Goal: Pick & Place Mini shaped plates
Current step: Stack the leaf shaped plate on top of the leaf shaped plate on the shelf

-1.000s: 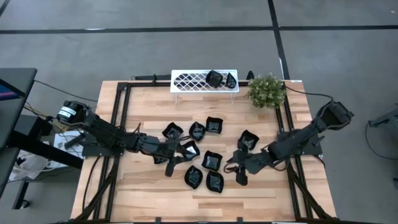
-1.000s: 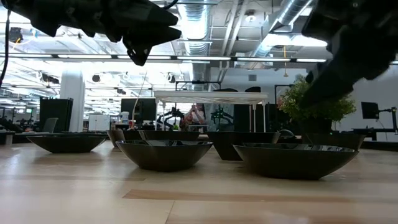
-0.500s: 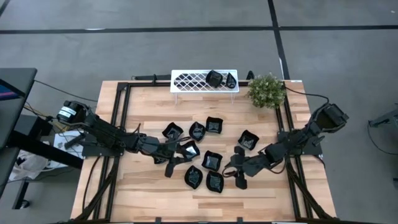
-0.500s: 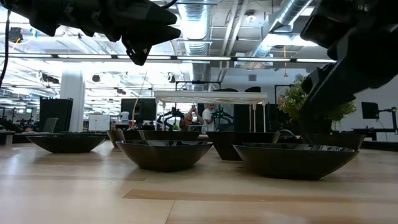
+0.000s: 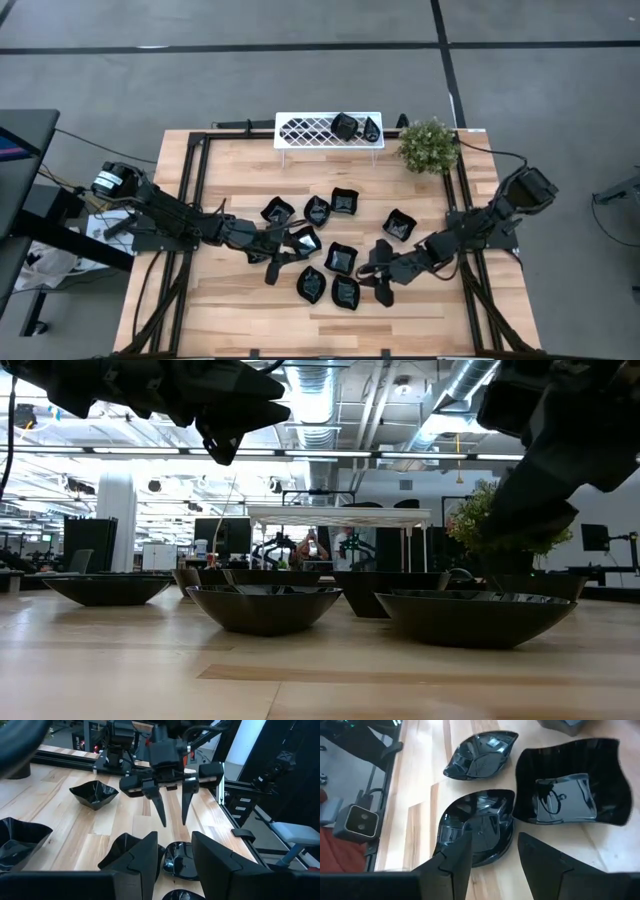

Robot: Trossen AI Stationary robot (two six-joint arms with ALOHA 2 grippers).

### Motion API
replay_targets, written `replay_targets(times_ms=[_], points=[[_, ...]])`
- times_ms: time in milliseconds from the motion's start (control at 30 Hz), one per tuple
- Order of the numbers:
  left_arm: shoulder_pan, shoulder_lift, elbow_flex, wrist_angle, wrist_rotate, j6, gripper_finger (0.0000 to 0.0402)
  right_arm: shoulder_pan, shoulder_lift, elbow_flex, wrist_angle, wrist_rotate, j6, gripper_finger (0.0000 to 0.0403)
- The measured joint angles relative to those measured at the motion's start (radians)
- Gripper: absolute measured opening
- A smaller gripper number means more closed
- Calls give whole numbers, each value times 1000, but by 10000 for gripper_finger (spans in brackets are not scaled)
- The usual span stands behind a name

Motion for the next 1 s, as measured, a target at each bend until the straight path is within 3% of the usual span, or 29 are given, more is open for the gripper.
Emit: replay_targets(times_ms=[133, 267, 467, 1000], points=[[0, 0, 0, 0, 0, 0, 122, -1, 107, 82, -28, -52, 0, 154], [0, 0, 0, 0, 0, 0, 122, -1, 197, 215, -217, -86, -11, 154], [0, 0, 0, 0, 0, 0, 122, 8, 253, 370, -456, -53, -54, 154], [0, 0, 0, -5, 0, 0, 122, 9, 258, 392, -529, 5, -83, 154]])
